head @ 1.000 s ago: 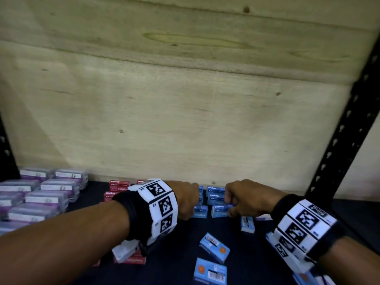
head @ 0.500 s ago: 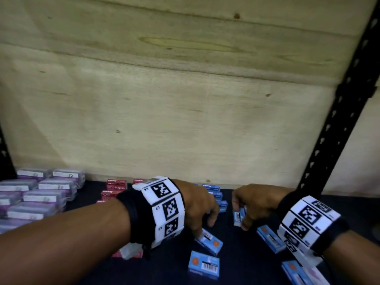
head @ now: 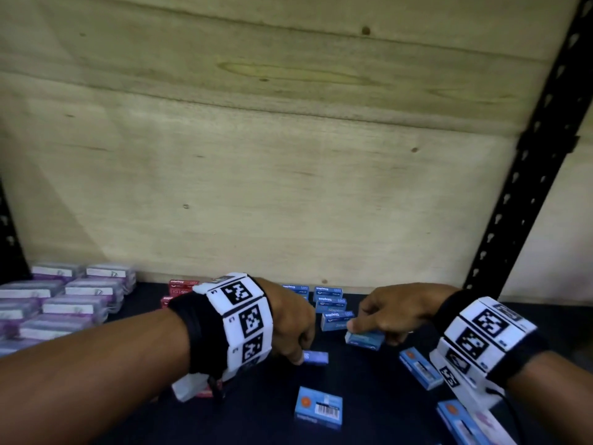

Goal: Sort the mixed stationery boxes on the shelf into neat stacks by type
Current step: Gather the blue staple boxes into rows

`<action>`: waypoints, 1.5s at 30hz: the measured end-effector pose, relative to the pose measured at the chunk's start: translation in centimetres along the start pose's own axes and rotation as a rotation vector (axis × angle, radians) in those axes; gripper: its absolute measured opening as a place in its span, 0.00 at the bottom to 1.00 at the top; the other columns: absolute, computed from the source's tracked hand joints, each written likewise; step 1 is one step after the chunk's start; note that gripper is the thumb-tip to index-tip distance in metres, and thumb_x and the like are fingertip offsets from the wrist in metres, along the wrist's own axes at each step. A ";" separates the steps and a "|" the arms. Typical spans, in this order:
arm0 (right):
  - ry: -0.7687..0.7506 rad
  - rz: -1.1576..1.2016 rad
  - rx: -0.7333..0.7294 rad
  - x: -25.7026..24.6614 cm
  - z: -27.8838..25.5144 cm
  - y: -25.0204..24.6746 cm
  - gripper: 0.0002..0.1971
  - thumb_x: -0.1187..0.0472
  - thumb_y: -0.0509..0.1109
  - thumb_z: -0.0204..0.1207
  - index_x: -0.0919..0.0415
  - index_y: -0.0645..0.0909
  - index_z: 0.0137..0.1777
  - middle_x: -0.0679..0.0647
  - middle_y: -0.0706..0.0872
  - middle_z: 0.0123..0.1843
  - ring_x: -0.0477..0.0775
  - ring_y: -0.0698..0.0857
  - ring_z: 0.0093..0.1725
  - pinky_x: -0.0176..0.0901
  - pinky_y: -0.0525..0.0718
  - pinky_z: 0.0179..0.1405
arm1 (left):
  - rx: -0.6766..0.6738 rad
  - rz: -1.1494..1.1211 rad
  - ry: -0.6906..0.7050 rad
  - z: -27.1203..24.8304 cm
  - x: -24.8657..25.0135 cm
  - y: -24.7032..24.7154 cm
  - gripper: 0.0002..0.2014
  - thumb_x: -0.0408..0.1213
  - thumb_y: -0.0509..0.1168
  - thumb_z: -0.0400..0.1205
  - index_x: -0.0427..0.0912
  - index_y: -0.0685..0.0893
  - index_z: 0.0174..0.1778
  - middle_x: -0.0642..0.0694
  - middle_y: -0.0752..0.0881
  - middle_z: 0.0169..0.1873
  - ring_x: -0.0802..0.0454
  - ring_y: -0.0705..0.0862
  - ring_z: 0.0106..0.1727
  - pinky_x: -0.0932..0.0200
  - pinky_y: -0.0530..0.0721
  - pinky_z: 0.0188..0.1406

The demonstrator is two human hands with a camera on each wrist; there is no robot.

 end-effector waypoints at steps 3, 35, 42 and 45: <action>-0.005 -0.040 -0.015 -0.5 0.2 0.4 0.22 0.29 0.59 0.78 0.47 0.79 0.43 0.49 0.87 0.37 0.46 0.87 0.35 0.36 0.80 0.38 | -0.027 0.028 -0.053 -0.6 -0.9 0.3 0.09 0.43 0.60 0.87 0.44 0.82 0.56 0.46 0.80 0.48 0.50 0.76 0.47 0.57 0.72 0.46; -0.124 -0.063 0.036 -1.3 0.0 1.0 0.10 0.55 0.77 0.73 0.49 0.76 0.44 0.45 0.83 0.36 0.49 0.80 0.31 0.38 0.79 0.32 | 0.136 0.040 0.071 -1.1 0.1 -0.6 0.28 0.26 0.65 0.80 0.51 0.76 0.76 0.48 0.76 0.72 0.48 0.76 0.69 0.58 0.76 0.61; -0.134 -0.145 0.044 -1.6 0.8 1.4 0.14 0.49 0.81 0.69 0.47 0.76 0.41 0.48 0.87 0.44 0.50 0.83 0.38 0.44 0.84 0.41 | 0.266 -0.173 -0.073 -1.6 -2.1 0.7 0.12 0.38 0.65 0.84 0.50 0.79 0.63 0.56 0.77 0.39 0.52 0.78 0.45 0.60 0.74 0.44; -0.109 -0.103 0.007 -1.1 0.8 1.3 0.14 0.53 0.83 0.67 0.48 0.78 0.42 0.50 0.87 0.42 0.50 0.82 0.38 0.44 0.82 0.42 | 0.206 -0.137 -0.129 -1.8 -2.7 1.3 0.11 0.39 0.65 0.84 0.46 0.79 0.62 0.52 0.82 0.46 0.52 0.78 0.46 0.59 0.74 0.44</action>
Point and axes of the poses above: each hand's wrist, its own z-axis towards the middle knuckle, its own y-axis out of the palm, x = y × z, the point moved 2 cm from there along z, towards the middle knuckle
